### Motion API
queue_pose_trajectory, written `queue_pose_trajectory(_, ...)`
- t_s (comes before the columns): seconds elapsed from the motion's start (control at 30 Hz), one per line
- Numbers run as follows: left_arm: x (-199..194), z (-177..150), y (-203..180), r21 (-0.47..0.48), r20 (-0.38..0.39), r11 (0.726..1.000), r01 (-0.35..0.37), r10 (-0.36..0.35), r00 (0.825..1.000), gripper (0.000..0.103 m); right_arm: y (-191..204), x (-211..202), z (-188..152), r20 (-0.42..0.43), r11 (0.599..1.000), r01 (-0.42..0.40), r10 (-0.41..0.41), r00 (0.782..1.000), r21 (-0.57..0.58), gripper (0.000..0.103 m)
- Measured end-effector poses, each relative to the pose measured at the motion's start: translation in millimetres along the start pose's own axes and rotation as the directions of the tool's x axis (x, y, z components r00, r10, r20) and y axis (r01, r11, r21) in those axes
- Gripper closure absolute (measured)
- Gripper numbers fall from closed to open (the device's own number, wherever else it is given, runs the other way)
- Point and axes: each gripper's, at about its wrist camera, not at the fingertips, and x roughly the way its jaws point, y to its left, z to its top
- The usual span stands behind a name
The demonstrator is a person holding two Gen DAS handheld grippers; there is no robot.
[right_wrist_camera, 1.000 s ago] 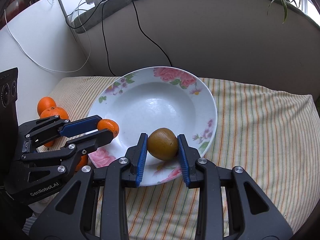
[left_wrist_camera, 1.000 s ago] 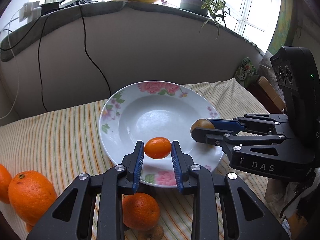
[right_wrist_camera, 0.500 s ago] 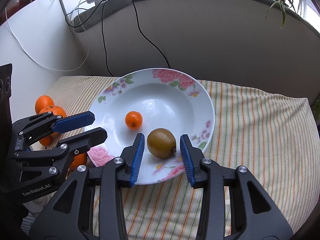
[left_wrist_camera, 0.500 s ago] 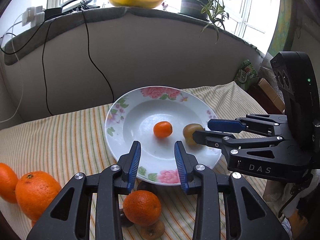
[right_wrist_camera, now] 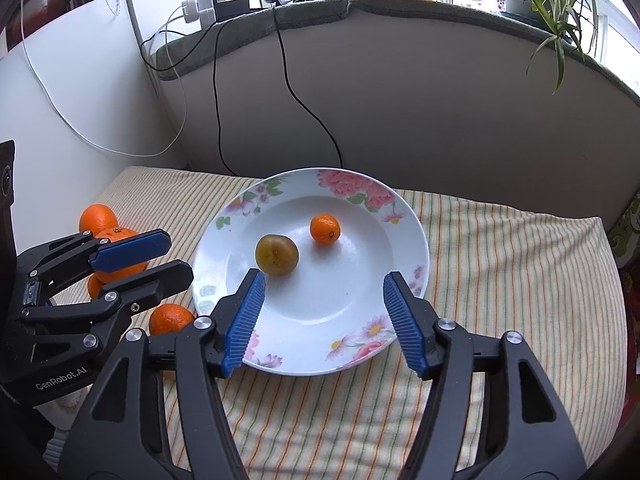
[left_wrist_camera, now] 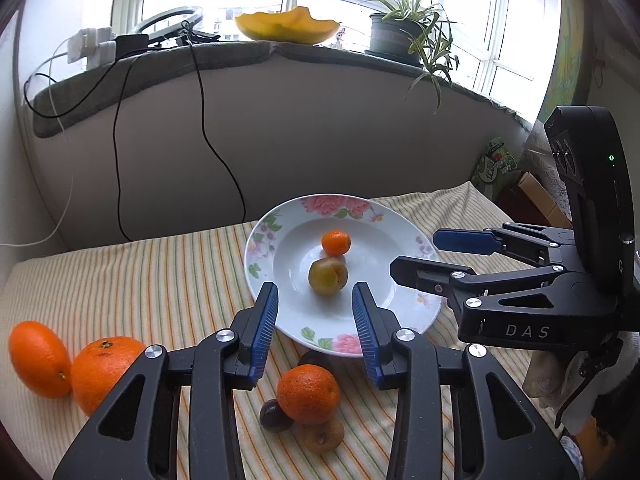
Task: Organize fruits
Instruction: 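Move the open right tool toward the large orange on the cloth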
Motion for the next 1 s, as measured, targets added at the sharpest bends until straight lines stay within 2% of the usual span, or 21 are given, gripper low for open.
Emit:
queue_pose_trajectory(0.07, -6.8, -1.2, 1.0, -0.002, 0.014, 1.000, -0.017, 0.017, 1.000, 0.051, 4.8, -2.3, 3.0, 0.004, 1.000, -0.001, 0.001, 1.000, -0.008, 0.027)
queue_pose_trajectory(0.2, -19.5, -3.4, 5.6, -0.014, 0.040, 0.999, -0.038, 0.038, 0.998, 0.038, 14.3, -7.2, 7.9, 0.016, 1.000, 0.004, -0.004, 1.000, -0.027, 0.021)
queue_pose_trajectory(0.63, -63.4, -19.3, 46.7, -0.086, 0.085, 0.987, -0.135, 0.143, 0.986, 0.038, 46.2, -6.7, 27.5, 0.014, 0.996, -0.050, 0.052, 0.999, -0.067, 0.019)
queue_pose_trajectory(1.0, -102.5, -42.1, 108.7, -0.197, 0.095, 0.944, -0.263, 0.286, 0.954, 0.038, 101.1, 10.4, 56.2, -0.011, 0.979, -0.138, 0.138, 0.990, -0.150, 0.019)
